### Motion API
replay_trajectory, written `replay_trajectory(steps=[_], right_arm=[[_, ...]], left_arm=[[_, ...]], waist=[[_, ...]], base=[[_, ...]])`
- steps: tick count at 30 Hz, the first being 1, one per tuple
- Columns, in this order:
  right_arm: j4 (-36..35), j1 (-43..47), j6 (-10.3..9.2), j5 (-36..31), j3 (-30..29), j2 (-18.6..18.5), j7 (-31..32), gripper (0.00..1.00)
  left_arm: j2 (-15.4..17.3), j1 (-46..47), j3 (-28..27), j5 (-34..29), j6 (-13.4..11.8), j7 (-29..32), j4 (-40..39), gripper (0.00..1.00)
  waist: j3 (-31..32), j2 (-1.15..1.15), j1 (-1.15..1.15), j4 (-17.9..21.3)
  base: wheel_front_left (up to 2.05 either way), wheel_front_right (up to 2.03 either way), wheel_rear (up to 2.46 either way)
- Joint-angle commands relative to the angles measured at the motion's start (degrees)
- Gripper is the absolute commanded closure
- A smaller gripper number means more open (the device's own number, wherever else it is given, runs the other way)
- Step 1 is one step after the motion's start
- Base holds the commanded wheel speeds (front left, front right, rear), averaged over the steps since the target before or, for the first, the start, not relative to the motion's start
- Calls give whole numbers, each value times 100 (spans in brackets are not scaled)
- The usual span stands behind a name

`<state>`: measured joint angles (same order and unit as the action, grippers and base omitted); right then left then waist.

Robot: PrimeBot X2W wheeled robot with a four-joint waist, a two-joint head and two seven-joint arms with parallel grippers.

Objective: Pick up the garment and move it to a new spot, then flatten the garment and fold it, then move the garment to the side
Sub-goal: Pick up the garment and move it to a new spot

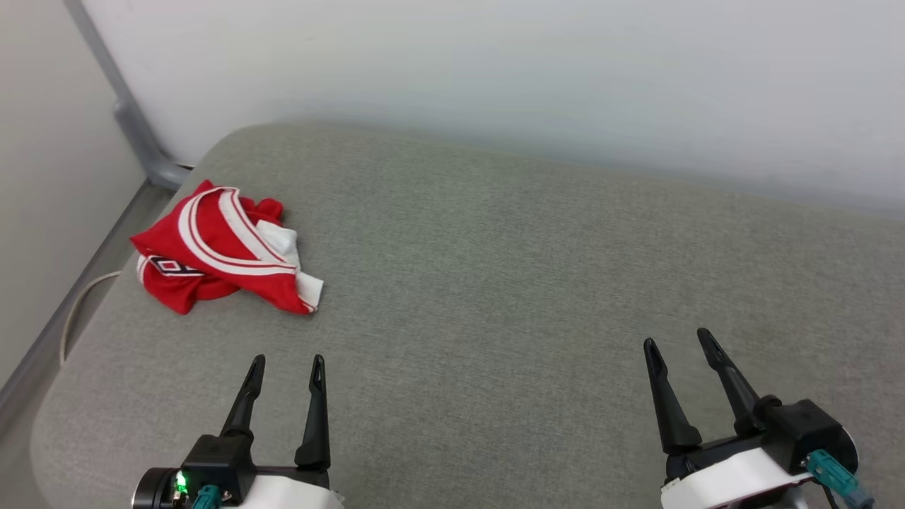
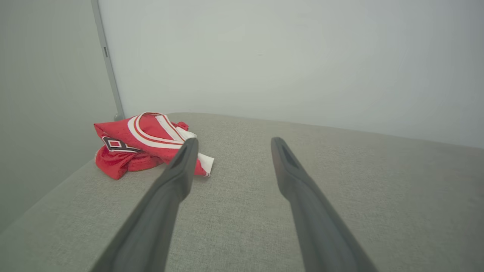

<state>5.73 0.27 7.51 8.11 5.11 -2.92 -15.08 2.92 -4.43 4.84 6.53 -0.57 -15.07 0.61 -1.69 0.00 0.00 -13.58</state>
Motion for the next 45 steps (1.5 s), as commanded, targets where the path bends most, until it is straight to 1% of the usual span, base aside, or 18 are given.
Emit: replay_trajectory(steps=[1, 8, 15, 17, 24, 29, 32, 35, 38, 39, 43, 45], right_arm=[[12, 56, -4, 12, 16, 7, -14, 0], [53, 62, -4, 15, 117, 7, -14, 0], [92, 9, -4, 40, 155, 7, -14, 0], [92, 8, -4, 37, 158, 7, -14, 0], [76, -54, -4, 13, 193, 7, -14, 0], [49, -207, -4, -152, 194, 7, -14, 0], [11, -311, -4, -299, 176, 7, -14, 0], [-64, -458, -5, -457, 134, 6, -14, 0], [-111, -578, -4, -605, 117, 6, -14, 0], [-124, -635, -5, -635, 128, 6, -14, 0], [-212, -787, -5, -766, 166, 5, -14, 0], [-240, -884, -5, -805, 164, 5, -14, 0]], left_arm=[[-7, -56, -41, -28, 7, -16, 21, 0], [-8, -111, -21, -100, 60, -16, 19, 0], [-8, -158, 68, -73, 15, -16, 46, 0], [-7, -135, 65, -151, -4, -16, 28, 0], [-8, -59, 9, -143, -19, -16, -15, 0], [-9, 136, -42, -348, -10, -16, -50, 0], [25, 419, -183, -298, 75, -16, 137, 0], [180, 884, -323, -249, 257, -16, 573, 0], [513, 1513, -350, -278, 452, 12, 1256, 0], [618, 1796, -391, -221, 506, 120, 1452, 0], [1181, 2814, -428, 44, 713, 937, 2151, 0], [1535, 3251, -330, 174, 772, 1414, 2395, 0]], waist=[[39, 0, 0, -328], [61, 0, 0, -771], [51, 0, 0, -1004], [38, 0, 0, -1042], [-40, 0, 0, -1043], [-290, 0, 0, -882], [-540, 0, 0, -741], [-861, 0, 0, -586], [-1162, 0, 0, -421], [-1260, 0, 0, -364], [-1632, 0, 0, -129], [-1802, 0, 0, -3]], base=[[0, 0, 0], [0, 0, 0], [0, 0, 0], [0, 0, 0], [0, 0, 0], [0, 0, 0], [0, 0, 0], [0, 0, 0], [0, 0, 0], [0, 0, 0], [0, 0, 0], [0, 0, 0]])
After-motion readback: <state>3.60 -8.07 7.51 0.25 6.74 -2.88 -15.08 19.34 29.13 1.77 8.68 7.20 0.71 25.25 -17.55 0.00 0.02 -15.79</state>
